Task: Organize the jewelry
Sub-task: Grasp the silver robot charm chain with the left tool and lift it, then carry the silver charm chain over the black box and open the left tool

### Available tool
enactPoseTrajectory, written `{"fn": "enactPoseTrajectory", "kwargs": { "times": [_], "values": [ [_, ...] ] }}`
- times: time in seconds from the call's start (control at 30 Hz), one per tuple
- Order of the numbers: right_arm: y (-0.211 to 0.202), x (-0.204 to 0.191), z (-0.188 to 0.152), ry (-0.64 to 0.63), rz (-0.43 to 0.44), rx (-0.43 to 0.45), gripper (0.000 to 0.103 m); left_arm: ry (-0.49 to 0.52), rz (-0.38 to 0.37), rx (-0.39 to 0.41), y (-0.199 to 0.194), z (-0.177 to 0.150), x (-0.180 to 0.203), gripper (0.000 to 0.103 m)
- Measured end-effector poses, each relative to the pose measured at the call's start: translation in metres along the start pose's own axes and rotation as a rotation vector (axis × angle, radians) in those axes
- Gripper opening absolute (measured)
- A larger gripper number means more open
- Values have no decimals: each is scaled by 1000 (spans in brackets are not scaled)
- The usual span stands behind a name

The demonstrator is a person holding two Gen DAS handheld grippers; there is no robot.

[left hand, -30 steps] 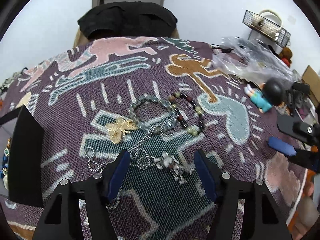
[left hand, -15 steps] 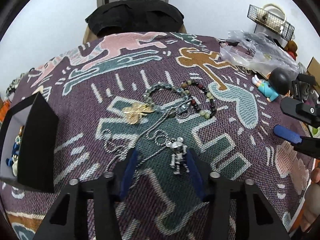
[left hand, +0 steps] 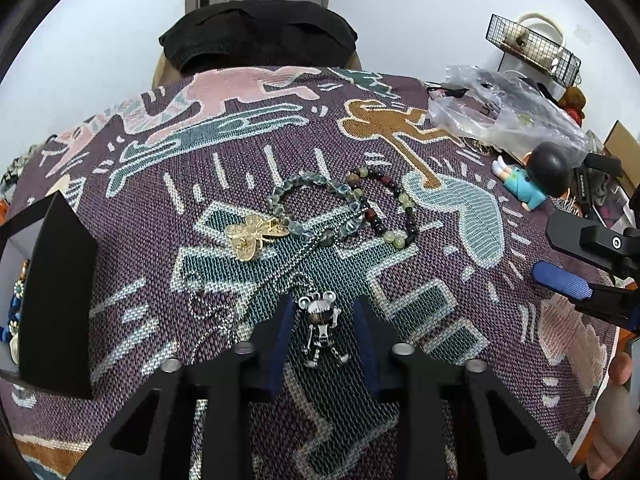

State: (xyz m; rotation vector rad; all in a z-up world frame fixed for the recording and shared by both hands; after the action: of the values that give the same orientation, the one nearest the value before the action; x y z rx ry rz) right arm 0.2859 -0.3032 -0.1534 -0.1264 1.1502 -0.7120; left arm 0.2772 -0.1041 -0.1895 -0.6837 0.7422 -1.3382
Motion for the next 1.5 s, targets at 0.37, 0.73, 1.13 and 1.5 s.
{"fn": "enactPoseTrajectory", "kwargs": {
  "times": [0.37, 0.73, 1.13, 1.5],
  "values": [
    [14, 1, 1, 5, -5, -23, 87, -41, -60, 29, -13, 5, -18, 15],
    [49, -14, 10, -40, -45, -43, 63, -107, -59, 116, -50, 24, -58, 15],
    [102, -18, 29, -192, -259, -135, 34, -182, -55, 168, -73, 35, -110, 15],
    [103, -23, 24, -251, -294, -127, 9, -177, -38, 303, -133, 71, -138, 15]
  ]
}}
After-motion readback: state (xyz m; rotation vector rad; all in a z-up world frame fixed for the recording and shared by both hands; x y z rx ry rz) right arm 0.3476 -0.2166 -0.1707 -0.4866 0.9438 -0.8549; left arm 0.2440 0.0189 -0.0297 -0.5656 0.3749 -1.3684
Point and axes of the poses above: each gripper's, at about its wrist camera, not at the fingertips, and y roughly the way its jaws point, x to its right, z to its top, the point moved 5 cm from there along y, roughly the way its jaws point, and after that the axes turned 14 degrees about z, right-handed, at the moved point
